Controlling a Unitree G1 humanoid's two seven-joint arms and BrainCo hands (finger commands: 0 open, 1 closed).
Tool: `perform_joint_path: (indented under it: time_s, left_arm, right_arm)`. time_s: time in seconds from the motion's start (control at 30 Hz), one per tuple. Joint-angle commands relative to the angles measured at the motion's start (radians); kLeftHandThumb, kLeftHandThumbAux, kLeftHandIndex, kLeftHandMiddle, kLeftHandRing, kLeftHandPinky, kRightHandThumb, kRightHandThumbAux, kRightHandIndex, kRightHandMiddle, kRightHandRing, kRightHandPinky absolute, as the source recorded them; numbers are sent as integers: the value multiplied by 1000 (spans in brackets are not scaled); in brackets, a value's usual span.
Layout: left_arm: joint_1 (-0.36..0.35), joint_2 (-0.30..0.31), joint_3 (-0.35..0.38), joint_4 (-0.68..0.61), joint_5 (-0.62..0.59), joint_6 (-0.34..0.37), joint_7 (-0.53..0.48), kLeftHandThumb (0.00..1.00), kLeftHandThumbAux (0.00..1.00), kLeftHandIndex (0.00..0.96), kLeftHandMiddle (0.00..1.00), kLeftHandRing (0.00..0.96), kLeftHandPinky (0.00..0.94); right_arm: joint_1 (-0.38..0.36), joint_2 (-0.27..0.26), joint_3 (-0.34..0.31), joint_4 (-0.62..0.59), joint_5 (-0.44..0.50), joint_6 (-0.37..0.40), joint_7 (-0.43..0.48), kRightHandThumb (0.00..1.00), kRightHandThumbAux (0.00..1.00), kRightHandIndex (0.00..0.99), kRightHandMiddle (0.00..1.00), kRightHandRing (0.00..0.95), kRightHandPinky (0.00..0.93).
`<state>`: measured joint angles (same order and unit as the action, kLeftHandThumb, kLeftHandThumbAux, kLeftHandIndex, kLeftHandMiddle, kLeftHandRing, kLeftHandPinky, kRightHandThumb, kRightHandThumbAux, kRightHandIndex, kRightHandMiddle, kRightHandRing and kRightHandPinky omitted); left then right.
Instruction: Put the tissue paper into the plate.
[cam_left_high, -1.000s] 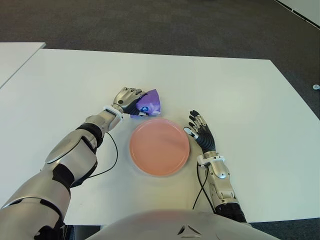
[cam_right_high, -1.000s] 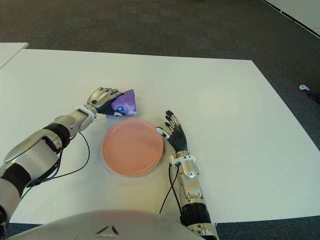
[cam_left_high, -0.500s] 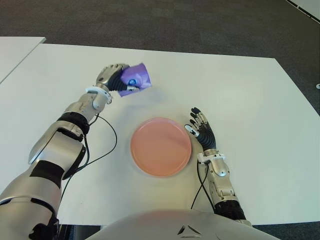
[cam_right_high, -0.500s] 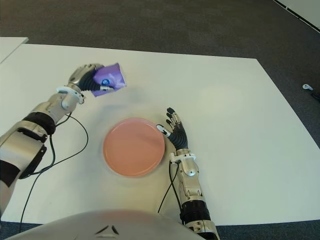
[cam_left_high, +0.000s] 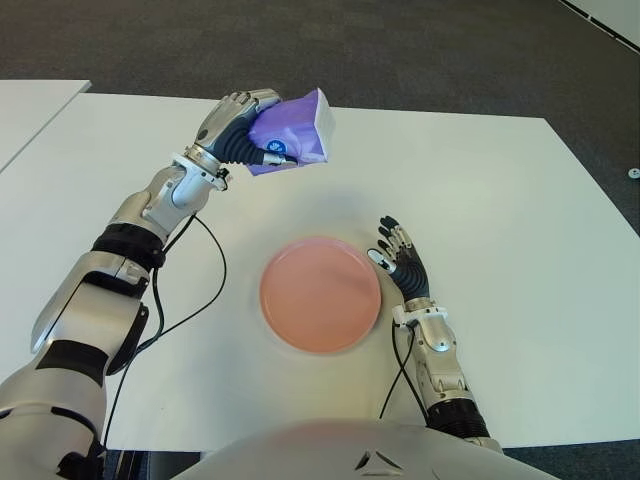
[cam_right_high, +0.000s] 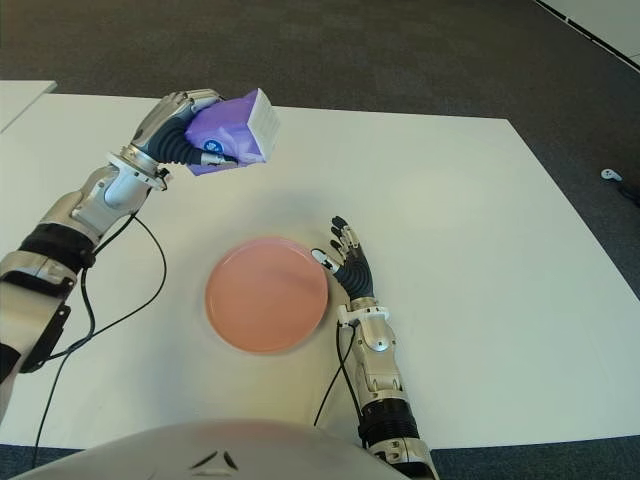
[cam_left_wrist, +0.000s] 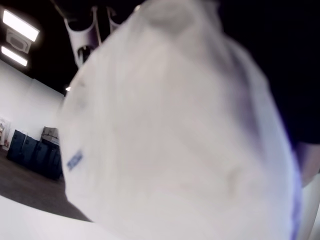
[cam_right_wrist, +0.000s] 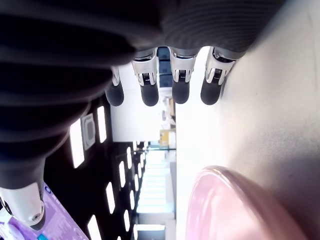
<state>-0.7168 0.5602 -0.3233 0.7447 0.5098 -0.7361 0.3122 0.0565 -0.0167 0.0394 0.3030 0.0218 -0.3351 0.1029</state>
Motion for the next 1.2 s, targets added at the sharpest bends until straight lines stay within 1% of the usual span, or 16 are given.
perform_joint_path:
  time_s: [0.03,0.2,0.33,0.57,0.63,0.73,0.87,1.03,1.2]
  left_arm:
    - [55,12,17,-68,15,4,-40,730,696,444,826,823,827]
    - [104,14,18,-152,27,0,-77,728,697,444,826,822,825]
    - [175,8,-21,-233,63,-49,-114,728,697,444,828,821,825]
    - [228,19,-36,-308,106,-96,-156,727,697,444,834,823,815]
    - [241,20,-35,-330,109,-102,-172,727,698,444,834,822,813]
    - [284,20,-39,-402,94,-110,-218,727,698,444,833,821,814]
    - [333,12,-54,-460,60,-120,-278,727,698,444,833,821,815]
    - [340,13,-60,-465,40,-137,-338,727,698,444,833,822,815]
    - [324,9,-71,-445,76,-152,-367,727,699,444,827,816,804]
  right_arm:
    - [68,5,4,96,-8,79,-4,72,595,0,1,0,0]
    - [68,8,7,90,-6,89,-1,73,604,0,0,0,0]
    - [68,11,4,87,0,94,1,65,629,0,0,0,0]
    - [69,13,2,87,8,95,8,37,676,0,0,0,0]
    - [69,13,1,87,10,96,9,30,682,0,0,0,0]
    - [67,12,1,91,13,94,14,17,689,0,0,0,0]
    - [64,9,-1,100,13,90,15,6,690,0,0,0,0]
    - [62,8,-1,106,12,89,16,1,683,0,0,0,0]
    - [58,9,-1,111,14,90,17,0,678,0,0,0,0]
